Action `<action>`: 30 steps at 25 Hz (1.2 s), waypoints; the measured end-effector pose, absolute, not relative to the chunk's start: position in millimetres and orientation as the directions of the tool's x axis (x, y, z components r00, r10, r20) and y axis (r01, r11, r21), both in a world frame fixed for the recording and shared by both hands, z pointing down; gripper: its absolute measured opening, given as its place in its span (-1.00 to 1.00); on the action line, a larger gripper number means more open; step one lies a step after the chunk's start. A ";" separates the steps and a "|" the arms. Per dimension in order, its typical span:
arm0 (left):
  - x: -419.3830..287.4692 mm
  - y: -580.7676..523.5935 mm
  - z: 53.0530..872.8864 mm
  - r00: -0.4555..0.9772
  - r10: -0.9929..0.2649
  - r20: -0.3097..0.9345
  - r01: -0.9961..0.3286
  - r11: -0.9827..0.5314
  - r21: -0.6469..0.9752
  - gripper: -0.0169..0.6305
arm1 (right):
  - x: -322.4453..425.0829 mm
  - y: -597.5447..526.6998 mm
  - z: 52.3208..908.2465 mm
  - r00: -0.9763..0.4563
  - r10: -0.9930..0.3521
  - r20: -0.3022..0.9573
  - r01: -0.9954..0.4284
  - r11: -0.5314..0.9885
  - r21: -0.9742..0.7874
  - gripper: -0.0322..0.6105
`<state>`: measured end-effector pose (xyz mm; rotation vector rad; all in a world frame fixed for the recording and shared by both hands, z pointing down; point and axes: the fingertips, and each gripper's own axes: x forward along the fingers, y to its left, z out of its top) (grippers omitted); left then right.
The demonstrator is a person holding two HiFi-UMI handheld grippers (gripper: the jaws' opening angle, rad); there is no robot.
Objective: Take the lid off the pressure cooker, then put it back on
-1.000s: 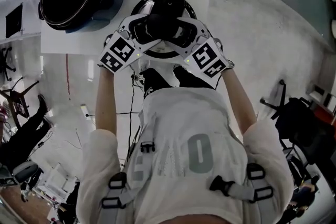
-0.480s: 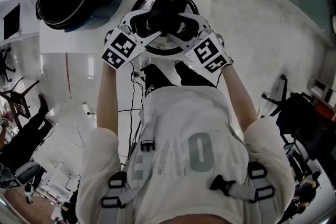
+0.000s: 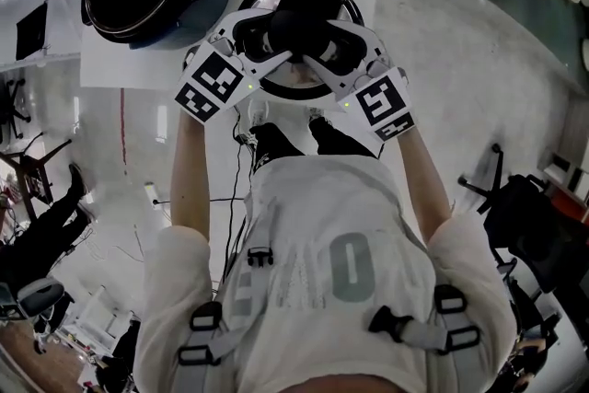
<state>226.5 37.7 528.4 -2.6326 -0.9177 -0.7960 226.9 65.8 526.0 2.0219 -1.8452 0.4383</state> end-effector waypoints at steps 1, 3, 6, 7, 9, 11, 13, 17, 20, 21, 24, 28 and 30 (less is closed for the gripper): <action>227.2 35.3 516.7 0.664 0.500 0.556 0.629 -0.776 -0.054 -0.12 | 227.6 63.4 514.2 0.100 -0.885 0.455 -0.995 -0.076 0.071 -0.13; 227.9 30.8 492.1 0.685 0.492 0.538 0.620 -0.781 -0.076 -0.12 | 228.5 58.8 489.7 0.110 -0.892 0.438 -0.992 -0.075 0.098 -0.13; 229.4 25.9 452.7 0.715 0.470 0.518 0.609 -0.783 -0.129 -0.12 | 230.0 53.9 451.3 0.132 -0.907 0.399 -0.986 -0.081 0.143 -0.13; 229.3 24.4 439.1 0.723 0.464 0.511 0.606 -0.782 -0.147 -0.12 | 229.9 52.3 438.2 0.139 -0.913 0.384 -0.984 -0.085 0.154 -0.13; 227.4 20.4 412.0 0.737 0.455 0.499 0.602 -0.778 -0.180 -0.12 | 228.1 48.1 411.8 0.149 -0.922 0.358 -0.981 -0.091 0.172 -0.13; 225.0 13.3 386.0 0.750 0.446 0.489 0.598 -0.772 -0.214 -0.12 | 225.8 40.8 386.6 0.157 -0.930 0.333 -0.977 -0.097 0.190 -0.13; 223.3 1.8 363.5 0.762 0.437 0.478 0.593 -0.767 -0.246 -0.11 | 224.0 29.4 365.1 0.164 -0.938 0.306 -0.973 -0.102 0.209 -0.13; 222.9 -27.7 331.2 0.785 0.410 0.464 0.576 -0.758 -0.304 -0.11 | 223.6 0.0 334.3 0.178 -0.949 0.261 -0.962 -0.111 0.249 -0.13; 217.9 -52.1 313.4 0.796 0.393 0.460 0.565 -0.754 -0.334 -0.11 | 218.7 -24.9 317.6 0.179 -0.955 0.235 -0.958 -0.115 0.261 -0.13; 214.4 -63.7 308.3 0.800 0.387 0.459 0.560 -0.754 -0.342 -0.11 | 215.3 -36.3 312.5 0.178 -0.957 0.229 -0.957 -0.114 0.265 -0.13; 199.3 -109.8 298.9 0.808 0.367 0.461 0.546 -0.760 -0.353 -0.11 | 201.1 -80.5 301.8 0.173 -0.959 0.226 -0.955 -0.108 0.274 -0.13; 189.9 -158.3 297.3 0.805 0.369 0.464 0.549 -0.761 -0.346 -0.11 | 191.8 -128.4 300.0 0.170 -0.955 0.242 -0.960 -0.104 0.261 -0.13; 190.8 -167.3 299.3 0.799 0.383 0.463 0.560 -0.755 -0.341 -0.11 | 192.1 -137.3 302.1 0.179 -0.952 0.247 -0.960 -0.114 0.257 -0.13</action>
